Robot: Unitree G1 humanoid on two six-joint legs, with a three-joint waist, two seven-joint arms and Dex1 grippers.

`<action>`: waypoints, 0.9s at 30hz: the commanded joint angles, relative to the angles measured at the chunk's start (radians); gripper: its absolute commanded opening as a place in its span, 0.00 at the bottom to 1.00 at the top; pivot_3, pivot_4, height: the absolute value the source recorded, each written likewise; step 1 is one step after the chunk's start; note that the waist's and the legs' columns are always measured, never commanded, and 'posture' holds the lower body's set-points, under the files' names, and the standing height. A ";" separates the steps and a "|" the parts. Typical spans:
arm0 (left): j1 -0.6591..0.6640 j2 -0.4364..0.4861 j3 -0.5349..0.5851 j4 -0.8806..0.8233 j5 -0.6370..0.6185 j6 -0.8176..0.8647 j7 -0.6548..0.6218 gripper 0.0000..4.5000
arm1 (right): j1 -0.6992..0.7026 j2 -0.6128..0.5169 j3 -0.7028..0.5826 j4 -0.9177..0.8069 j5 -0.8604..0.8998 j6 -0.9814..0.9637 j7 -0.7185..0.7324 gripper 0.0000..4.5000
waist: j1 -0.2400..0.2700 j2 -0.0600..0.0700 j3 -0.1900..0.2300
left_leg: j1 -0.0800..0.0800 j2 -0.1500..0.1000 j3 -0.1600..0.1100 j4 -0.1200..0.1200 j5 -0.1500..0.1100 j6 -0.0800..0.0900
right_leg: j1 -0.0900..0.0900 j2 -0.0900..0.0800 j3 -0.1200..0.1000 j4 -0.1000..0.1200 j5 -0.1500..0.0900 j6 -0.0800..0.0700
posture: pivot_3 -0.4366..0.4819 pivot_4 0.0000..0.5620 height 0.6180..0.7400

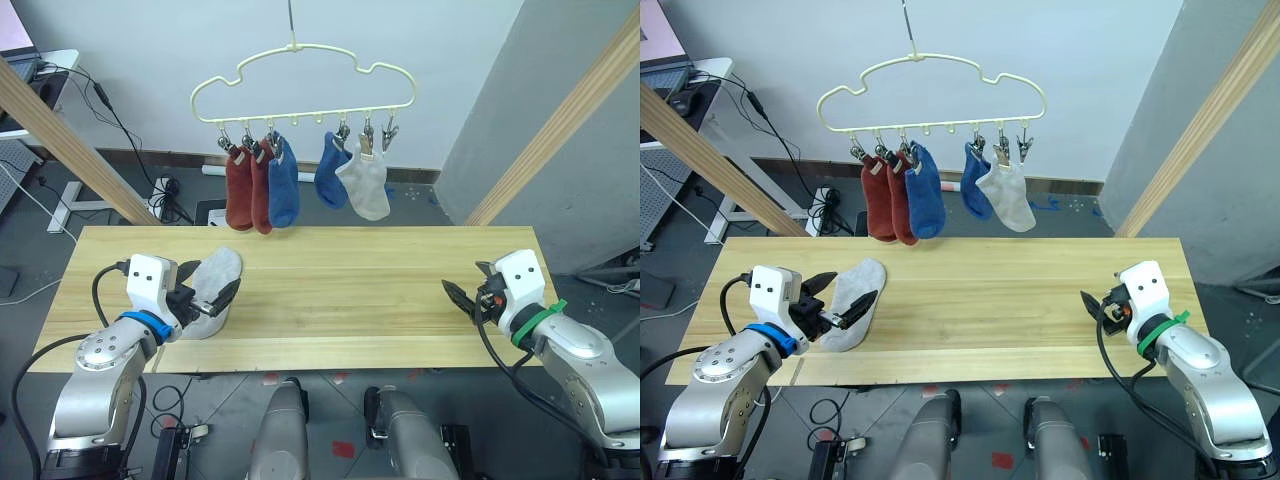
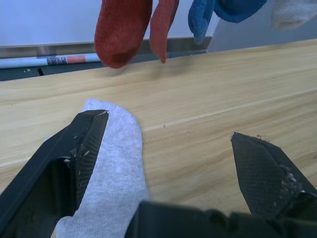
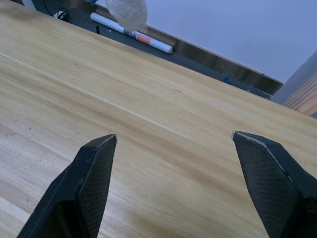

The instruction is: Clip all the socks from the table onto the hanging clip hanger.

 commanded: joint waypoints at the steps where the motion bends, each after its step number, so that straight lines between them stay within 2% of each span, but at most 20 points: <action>1: 0.009 0.000 0.019 -0.016 -0.010 -0.019 -0.008 1.00 | -0.003 0.002 -0.026 -0.046 0.013 -0.004 0.007 0.87 | 0.000 0.000 0.000 | 0.000 0.000 0.000 0.000 0.000 0.000 | 0.000 0.000 0.000 0.000 0.000 0.000 | 0.68 0.58 1.00; 27: 0.012 -0.003 0.025 -0.037 -0.029 -0.009 -0.023 1.00 | 0.007 0.007 -0.023 -0.018 -0.008 -0.036 0.021 0.87 | 0.000 0.000 0.000 | 0.000 0.000 0.000 -0.001 0.000 0.000 | 0.001 0.000 0.000 -0.002 0.000 0.000 | 0.68 0.59 1.00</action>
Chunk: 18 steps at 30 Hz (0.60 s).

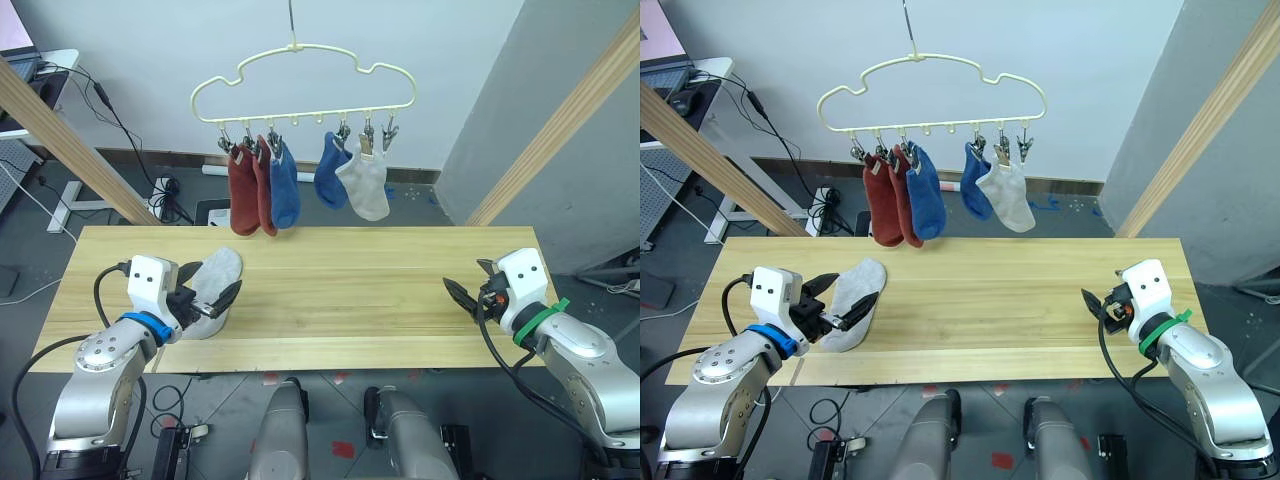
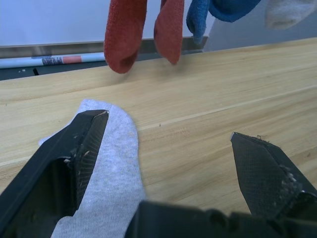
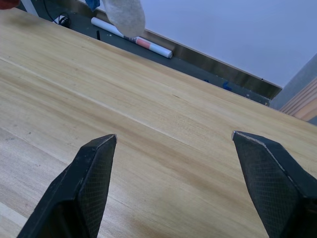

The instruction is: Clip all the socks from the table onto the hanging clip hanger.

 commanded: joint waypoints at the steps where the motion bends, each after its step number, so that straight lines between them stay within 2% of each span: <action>1: 0.008 -0.003 0.026 -0.038 -0.026 -0.006 -0.005 1.00 | 0.006 0.002 -0.016 -0.025 -0.003 -0.011 0.001 0.87 | 0.000 0.000 0.000 | 0.000 0.000 0.000 0.000 0.000 0.000 | 0.000 0.000 0.000 0.000 0.000 0.000 | 0.68 0.59 1.00; 7: 0.011 -0.013 0.033 -0.075 -0.079 0.063 0.014 1.00 | -0.008 0.011 -0.023 -0.040 0.003 -0.002 -0.011 0.87 | 0.000 0.000 0.000 | 0.000 0.000 0.000 0.000 0.000 0.000 | 0.000 0.000 0.000 0.000 0.000 0.000 | 0.68 0.59 1.00; 11: -0.025 -0.072 0.046 -0.166 -0.100 0.208 0.164 1.00 | -0.020 0.018 -0.001 -0.072 -0.056 -0.017 -0.066 0.87 | 0.000 0.000 0.000 | 0.000 0.000 0.000 0.000 0.000 0.000 | 0.000 0.000 0.000 -0.001 0.000 0.000 | 0.69 0.59 1.00; 13: -0.042 -0.099 0.063 -0.188 -0.115 0.187 0.180 1.00 | -0.029 0.048 0.000 -0.086 -0.067 -0.019 -0.101 0.87 | 0.001 0.000 0.000 | 0.000 0.000 -0.001 0.000 0.000 0.000 | 0.000 0.000 0.000 0.000 0.000 0.000 | 0.69 0.59 1.00; 15: -0.050 -0.106 0.069 -0.195 -0.123 0.180 0.180 1.00 | -0.036 0.062 0.004 -0.096 -0.079 -0.020 -0.116 0.87 | 0.001 0.000 0.000 | 0.000 0.000 -0.001 0.000 0.000 0.000 | 0.000 0.000 0.000 0.000 0.000 0.000 | 0.69 0.59 1.00; 18: -0.056 -0.077 0.070 -0.201 -0.171 0.103 0.058 1.00 | -0.066 0.092 -0.002 -0.124 -0.071 0.001 -0.136 0.87 | -0.001 0.000 0.000 | 0.000 0.000 -0.001 0.000 0.000 0.000 | 0.000 0.000 0.000 -0.001 0.000 0.000 | 0.69 0.59 1.00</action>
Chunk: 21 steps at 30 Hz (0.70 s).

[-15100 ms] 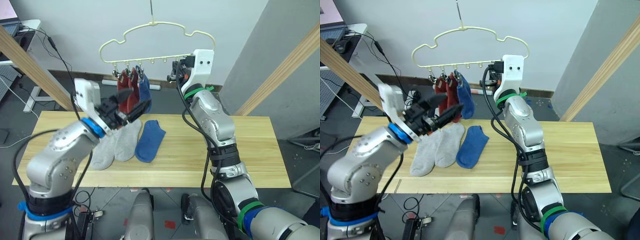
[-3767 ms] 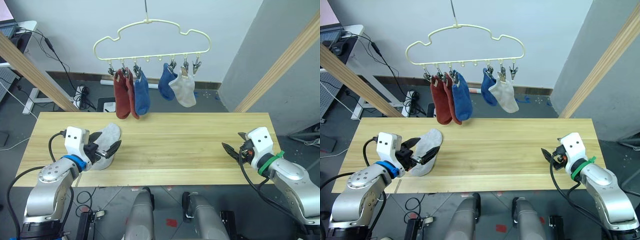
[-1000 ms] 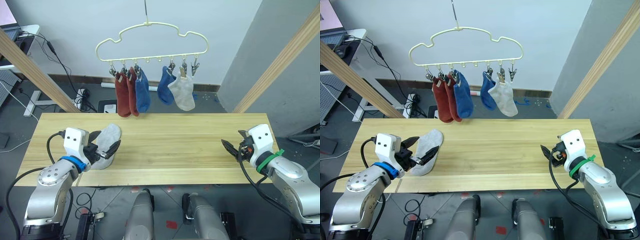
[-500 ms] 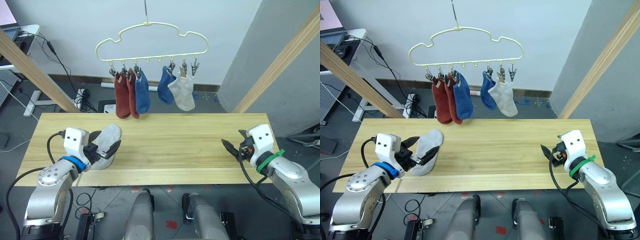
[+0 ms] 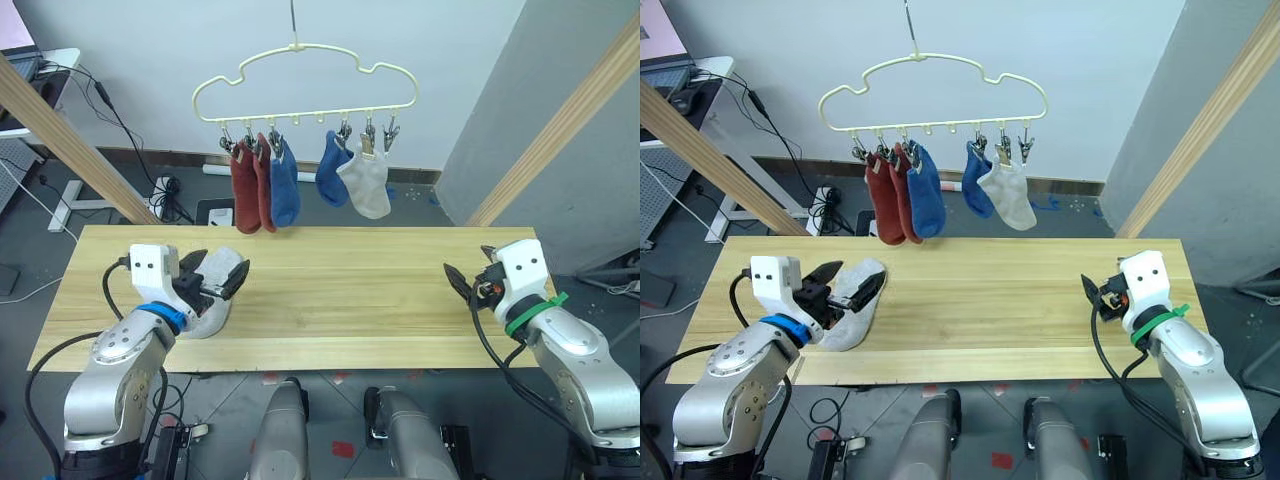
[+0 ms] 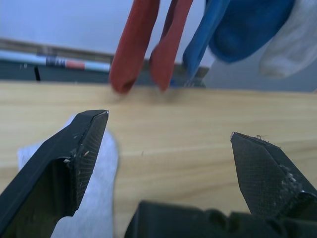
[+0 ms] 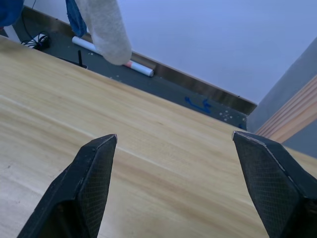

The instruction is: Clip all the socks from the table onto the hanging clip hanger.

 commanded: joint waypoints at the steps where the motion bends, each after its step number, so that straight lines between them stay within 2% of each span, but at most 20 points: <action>1: 0.003 0.034 0.031 -0.051 -0.080 -0.083 -0.137 1.00 | -0.042 0.038 -0.022 -0.078 0.014 0.017 -0.040 0.87 | -0.002 0.000 0.000 | 0.000 0.000 0.000 0.000 0.000 0.000 | 0.000 0.000 0.000 0.000 0.000 0.000 | 0.69 0.59 1.00; 5: 0.004 0.052 0.023 -0.073 -0.151 -0.082 -0.217 1.00 | -0.088 0.088 -0.019 -0.106 0.019 0.052 -0.077 0.87 | -0.002 0.000 0.000 | 0.000 0.000 0.000 0.000 0.000 0.000 | 0.000 0.000 0.000 0.000 0.000 0.000 | 0.69 0.59 1.00; 11: -0.048 0.070 -0.024 -0.087 -0.153 -0.137 -0.291 1.00 | -0.178 0.171 0.000 -0.133 0.020 0.104 -0.144 0.87 | -0.001 0.000 0.000 | 0.000 0.000 0.000 -0.001 0.000 0.000 | 0.000 0.000 0.000 -0.002 0.000 0.000 | 0.70 0.58 1.00; 15: -0.116 0.063 -0.044 -0.062 -0.132 -0.178 -0.289 1.00 | -0.266 0.249 0.041 -0.123 -0.006 0.128 -0.213 0.68 | -0.001 0.000 0.000 | -0.001 0.000 0.000 -0.001 0.000 0.000 | 0.000 0.000 0.000 -0.003 0.000 0.000 | 0.69 0.58 1.00; 21: -0.192 0.047 -0.066 -0.077 -0.173 -0.153 -0.273 1.00 | -0.366 0.326 0.077 -0.070 -0.043 0.125 -0.281 0.68 | -0.002 0.000 0.000 | -0.002 0.000 0.000 -0.002 0.000 0.000 | 0.000 0.001 0.000 -0.006 0.000 0.000 | 0.69 0.58 1.00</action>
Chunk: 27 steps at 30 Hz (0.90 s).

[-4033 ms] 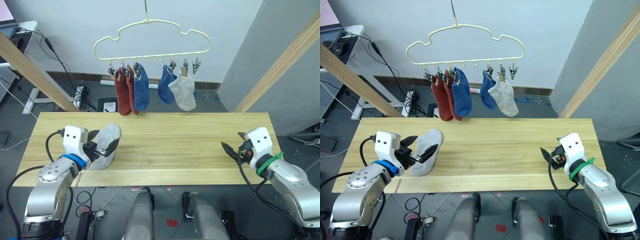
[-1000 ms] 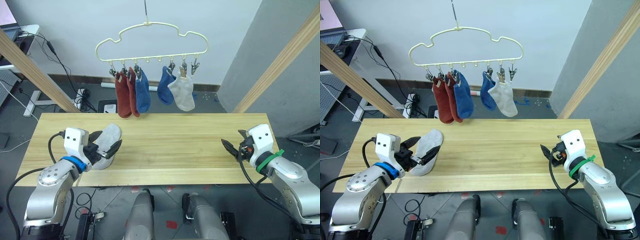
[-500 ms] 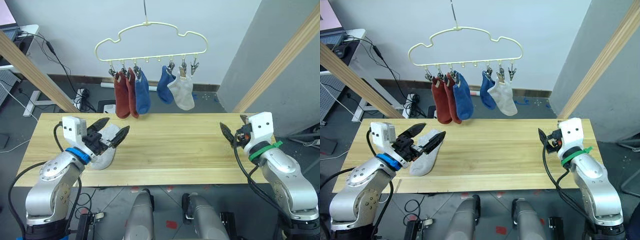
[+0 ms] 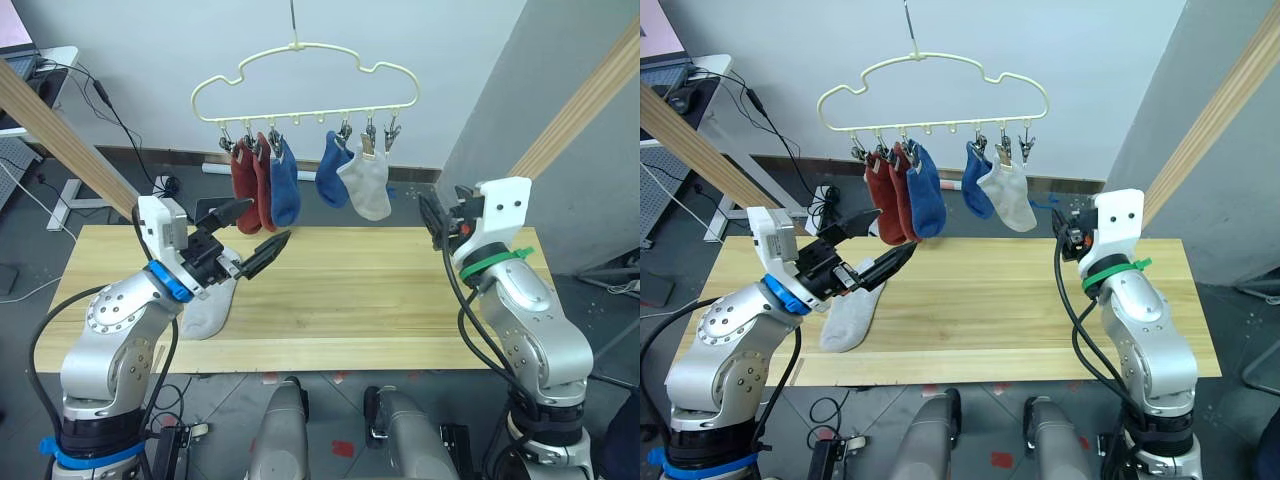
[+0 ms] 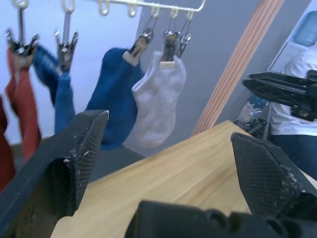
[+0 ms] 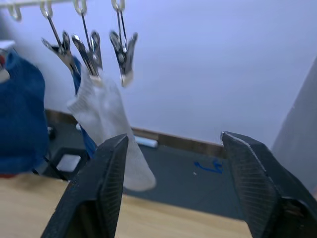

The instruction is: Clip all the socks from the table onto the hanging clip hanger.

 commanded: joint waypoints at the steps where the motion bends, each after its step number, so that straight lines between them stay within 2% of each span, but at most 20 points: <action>1: -0.038 -0.009 -0.005 -0.042 -0.042 0.007 0.015 1.00 | -0.047 0.028 0.011 0.009 -0.029 -0.021 -0.041 0.68 | 0.000 0.000 0.000 | 0.000 0.000 0.000 0.000 0.000 0.000 | 0.000 0.000 0.000 0.000 0.000 0.000 | 0.69 0.59 1.00; 5: -0.072 -0.014 -0.017 -0.040 -0.047 0.006 0.022 1.00 | -0.102 0.071 0.026 0.075 -0.050 -0.057 -0.067 0.68 | -0.001 0.000 0.000 | 0.000 0.000 0.000 0.000 0.000 0.000 | 0.000 0.000 0.000 0.000 0.000 0.000 | 0.69 0.59 1.00; 8: -0.082 -0.011 -0.023 -0.040 -0.052 0.009 0.025 1.00 | -0.129 0.090 0.031 0.110 -0.060 -0.076 -0.074 0.47 | -0.002 0.000 0.000 | 0.000 0.000 0.000 0.000 0.000 0.000 | 0.000 0.000 0.000 0.000 0.000 0.000 | 0.69 0.59 1.00; 27: -0.093 -0.004 -0.031 -0.048 -0.067 0.007 0.032 1.00 | -0.329 0.207 0.034 0.373 -0.092 -0.197 -0.103 0.47 | -0.002 0.000 0.000 | 0.000 0.000 0.000 -0.002 0.000 0.000 | 0.000 0.000 -0.001 0.000 0.000 0.000 | 0.71 0.61 1.00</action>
